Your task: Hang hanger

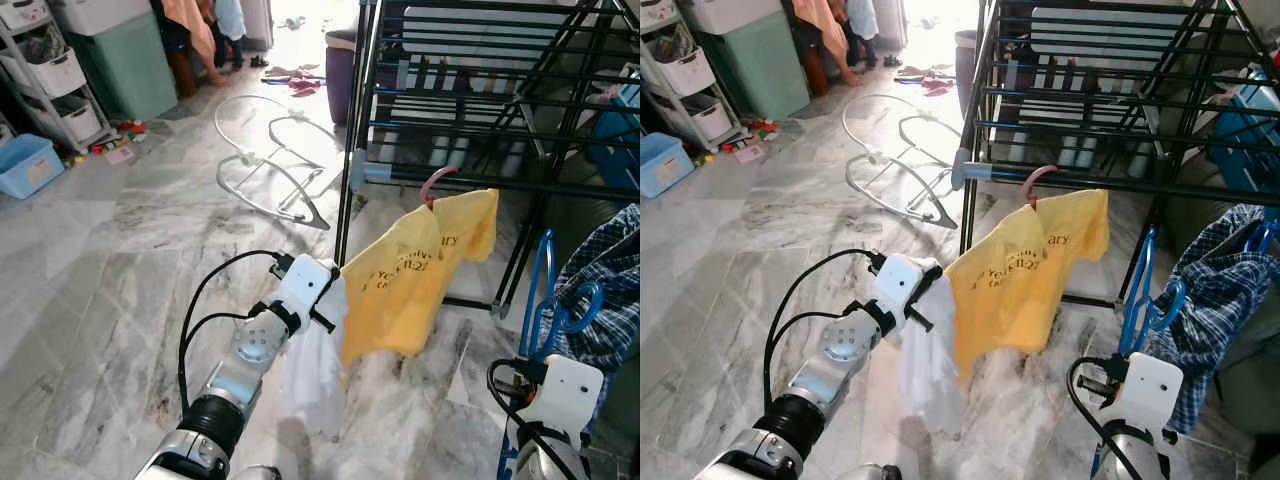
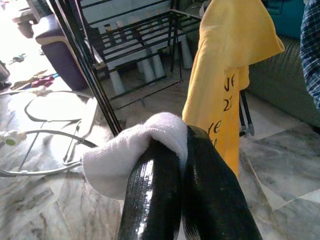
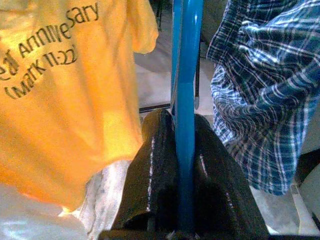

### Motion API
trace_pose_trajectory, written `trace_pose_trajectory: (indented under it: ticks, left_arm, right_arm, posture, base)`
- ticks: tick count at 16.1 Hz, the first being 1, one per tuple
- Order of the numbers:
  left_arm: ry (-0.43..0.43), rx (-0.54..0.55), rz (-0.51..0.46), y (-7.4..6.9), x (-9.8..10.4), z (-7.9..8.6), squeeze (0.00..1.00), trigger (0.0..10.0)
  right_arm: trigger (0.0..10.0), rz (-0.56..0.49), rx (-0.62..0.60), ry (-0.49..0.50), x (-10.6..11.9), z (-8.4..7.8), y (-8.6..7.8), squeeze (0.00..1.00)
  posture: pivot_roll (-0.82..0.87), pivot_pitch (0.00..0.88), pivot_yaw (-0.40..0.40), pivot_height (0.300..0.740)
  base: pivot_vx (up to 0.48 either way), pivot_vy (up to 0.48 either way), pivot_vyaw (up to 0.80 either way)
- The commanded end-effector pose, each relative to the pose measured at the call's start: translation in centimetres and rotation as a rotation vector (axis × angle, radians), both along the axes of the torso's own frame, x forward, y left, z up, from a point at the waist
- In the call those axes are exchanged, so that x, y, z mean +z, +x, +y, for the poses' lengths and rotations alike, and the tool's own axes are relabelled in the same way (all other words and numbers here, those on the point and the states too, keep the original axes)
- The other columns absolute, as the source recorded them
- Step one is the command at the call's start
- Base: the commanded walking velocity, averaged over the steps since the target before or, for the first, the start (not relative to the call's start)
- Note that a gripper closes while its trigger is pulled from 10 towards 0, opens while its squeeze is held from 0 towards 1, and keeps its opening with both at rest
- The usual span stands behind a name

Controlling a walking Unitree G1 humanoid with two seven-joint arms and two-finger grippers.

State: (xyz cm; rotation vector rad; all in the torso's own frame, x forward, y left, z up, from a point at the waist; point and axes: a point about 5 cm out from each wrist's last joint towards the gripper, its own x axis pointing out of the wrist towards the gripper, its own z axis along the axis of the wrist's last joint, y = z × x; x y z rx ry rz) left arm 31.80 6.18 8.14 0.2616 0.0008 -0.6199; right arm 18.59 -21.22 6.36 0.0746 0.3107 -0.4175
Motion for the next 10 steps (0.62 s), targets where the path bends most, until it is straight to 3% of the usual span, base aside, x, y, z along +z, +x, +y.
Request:
trace_pose_trajectory:
  ticks: [1, 10]
  left_arm:
    - [0.001, -0.003, -0.017, -0.08, 0.11, 0.08, 0.0, 10.0]
    - [0.005, -0.021, -0.006, -0.18, -0.02, -0.05, 0.0, 10.0]
  right_arm:
    - [0.0, 0.014, 0.008, 0.002, -0.13, 0.17, -0.06, 0.0]
    - [0.0, 0.017, 0.016, 0.006, -0.11, 0.23, 0.41, 0.0]
  posture:
    - [-0.03, 0.023, 0.004, 0.74]
    - [-0.02, 0.02, 0.006, 0.74]
  base:
    - [-0.304, 0.0, 0.0]
    - [-0.304, 0.0, 0.0]
